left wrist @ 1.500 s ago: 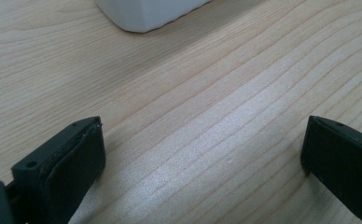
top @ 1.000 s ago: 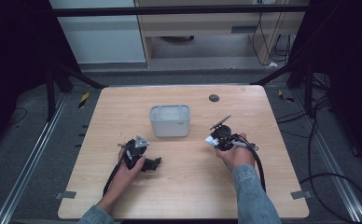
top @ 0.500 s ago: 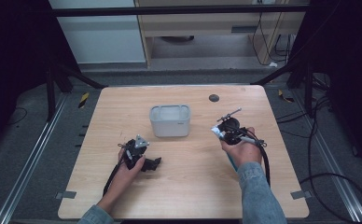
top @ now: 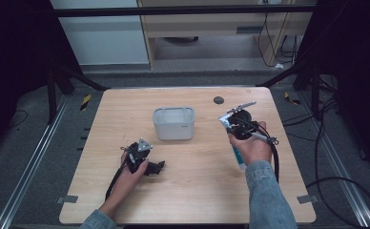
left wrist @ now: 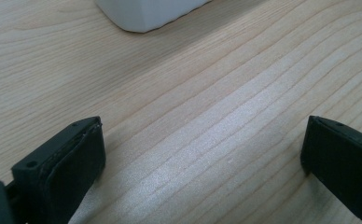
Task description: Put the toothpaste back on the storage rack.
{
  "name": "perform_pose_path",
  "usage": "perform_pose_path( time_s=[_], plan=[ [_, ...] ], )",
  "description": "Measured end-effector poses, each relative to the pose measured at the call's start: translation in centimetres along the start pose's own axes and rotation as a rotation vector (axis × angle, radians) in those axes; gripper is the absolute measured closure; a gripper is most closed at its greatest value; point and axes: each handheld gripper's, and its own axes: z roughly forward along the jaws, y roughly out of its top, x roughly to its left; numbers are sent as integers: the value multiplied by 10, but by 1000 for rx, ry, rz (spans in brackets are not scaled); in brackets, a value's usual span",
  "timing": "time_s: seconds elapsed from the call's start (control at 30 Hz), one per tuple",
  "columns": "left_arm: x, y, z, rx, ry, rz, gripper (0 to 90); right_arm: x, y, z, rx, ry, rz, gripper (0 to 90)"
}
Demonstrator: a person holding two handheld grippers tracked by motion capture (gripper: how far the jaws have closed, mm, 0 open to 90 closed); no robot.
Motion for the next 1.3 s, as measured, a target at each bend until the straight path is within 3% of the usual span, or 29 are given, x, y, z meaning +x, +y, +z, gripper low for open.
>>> perform_pose_path(
  time_s=[1.0,1.3],
  plan=[
    [0,0,0,2,-1,1,0,16,33,-23,-292,-1,40,818],
    [0,0,0,1,0,0,0,25,47,-24,-339,12,39,818]
  ],
)
